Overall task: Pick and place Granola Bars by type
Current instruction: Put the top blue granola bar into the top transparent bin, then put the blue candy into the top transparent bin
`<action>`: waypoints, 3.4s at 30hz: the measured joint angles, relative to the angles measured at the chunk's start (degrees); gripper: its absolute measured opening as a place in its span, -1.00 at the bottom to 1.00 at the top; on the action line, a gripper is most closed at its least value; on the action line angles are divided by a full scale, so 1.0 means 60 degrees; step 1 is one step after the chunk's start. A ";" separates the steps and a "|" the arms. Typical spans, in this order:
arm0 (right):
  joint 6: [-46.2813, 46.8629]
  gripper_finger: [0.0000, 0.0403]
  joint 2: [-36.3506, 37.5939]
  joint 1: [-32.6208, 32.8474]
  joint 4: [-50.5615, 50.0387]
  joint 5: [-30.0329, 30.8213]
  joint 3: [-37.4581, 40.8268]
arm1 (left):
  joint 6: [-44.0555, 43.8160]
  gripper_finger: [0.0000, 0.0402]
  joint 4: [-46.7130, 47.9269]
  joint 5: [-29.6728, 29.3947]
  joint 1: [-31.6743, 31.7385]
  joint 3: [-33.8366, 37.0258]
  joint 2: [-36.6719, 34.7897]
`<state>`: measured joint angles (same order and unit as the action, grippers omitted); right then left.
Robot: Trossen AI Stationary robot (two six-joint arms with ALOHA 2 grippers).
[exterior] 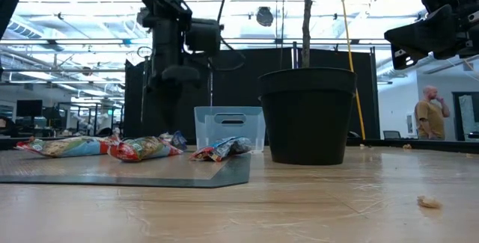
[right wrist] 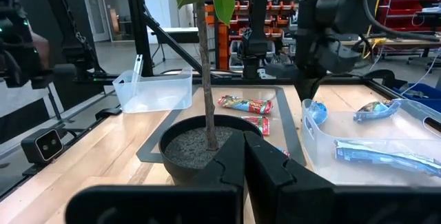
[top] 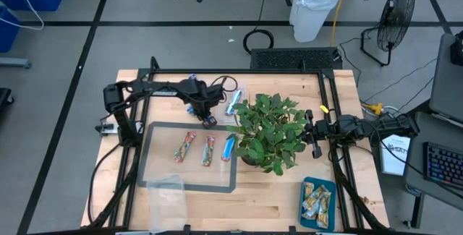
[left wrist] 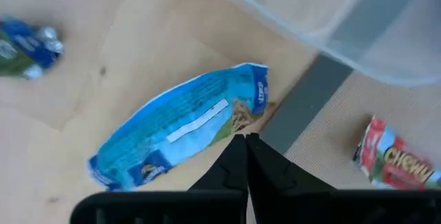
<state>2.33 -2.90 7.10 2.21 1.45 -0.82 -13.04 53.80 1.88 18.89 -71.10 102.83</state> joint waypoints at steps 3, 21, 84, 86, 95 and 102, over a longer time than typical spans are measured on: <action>-0.0001 -1.00 0.0000 -0.0001 -0.0002 0.0000 -0.0004 | 0.0741 -0.92 0.0316 -0.0082 -0.0136 -0.0111 0.0027; 0.0000 -1.00 0.0000 -0.0001 0.0002 0.0000 -0.0003 | 0.2157 -0.09 -0.0726 -0.1686 -0.0970 -0.0005 0.0169; -0.0002 -1.00 -0.0060 0.0000 -0.0002 0.0000 0.0000 | 0.2113 -0.78 -0.5128 0.1994 0.0306 -0.0624 0.0168; -0.0003 -1.00 -0.0056 0.0002 -0.0002 0.0000 -0.0003 | 0.1968 -0.62 -0.5210 0.2011 0.0357 -0.0628 0.0161; -0.0002 -1.00 -0.0058 0.0001 -0.0002 0.0000 -0.0002 | 0.2186 -0.15 -0.4921 0.1430 0.0410 -0.0624 -0.0823; 0.0000 -1.00 -0.0058 0.0000 -0.0002 0.0000 -0.0002 | 0.3002 -0.12 -0.3829 -0.0627 0.1549 -0.0628 -0.2771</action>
<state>2.33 -3.25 7.10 2.20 1.45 -0.83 4.97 30.83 -1.88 28.19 -74.87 86.21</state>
